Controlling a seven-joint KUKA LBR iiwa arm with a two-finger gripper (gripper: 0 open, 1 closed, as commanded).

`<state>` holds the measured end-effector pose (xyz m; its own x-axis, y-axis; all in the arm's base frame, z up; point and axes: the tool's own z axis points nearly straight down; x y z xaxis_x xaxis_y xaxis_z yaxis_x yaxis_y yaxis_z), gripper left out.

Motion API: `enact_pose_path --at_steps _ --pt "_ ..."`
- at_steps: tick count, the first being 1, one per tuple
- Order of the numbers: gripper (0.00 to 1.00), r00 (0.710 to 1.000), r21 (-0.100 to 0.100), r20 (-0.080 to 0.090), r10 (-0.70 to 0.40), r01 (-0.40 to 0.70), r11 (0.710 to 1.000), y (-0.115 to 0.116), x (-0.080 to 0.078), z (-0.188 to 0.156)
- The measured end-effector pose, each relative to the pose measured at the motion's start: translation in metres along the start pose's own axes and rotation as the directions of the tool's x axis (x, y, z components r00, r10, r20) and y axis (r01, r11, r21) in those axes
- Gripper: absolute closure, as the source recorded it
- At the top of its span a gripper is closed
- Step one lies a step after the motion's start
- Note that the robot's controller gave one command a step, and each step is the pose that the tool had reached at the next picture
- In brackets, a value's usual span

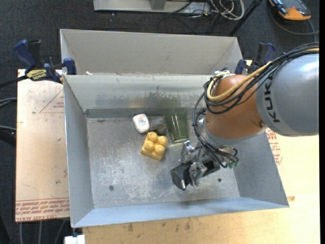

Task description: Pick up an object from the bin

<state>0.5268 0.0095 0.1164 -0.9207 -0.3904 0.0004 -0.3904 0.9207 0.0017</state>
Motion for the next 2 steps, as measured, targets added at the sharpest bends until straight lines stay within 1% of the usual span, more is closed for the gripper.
enact_pose_path --at_steps 2 --pt "1.00 1.000 -0.001 -0.001 0.000 0.000 1.000 0.0006 0.0004 -0.0119"
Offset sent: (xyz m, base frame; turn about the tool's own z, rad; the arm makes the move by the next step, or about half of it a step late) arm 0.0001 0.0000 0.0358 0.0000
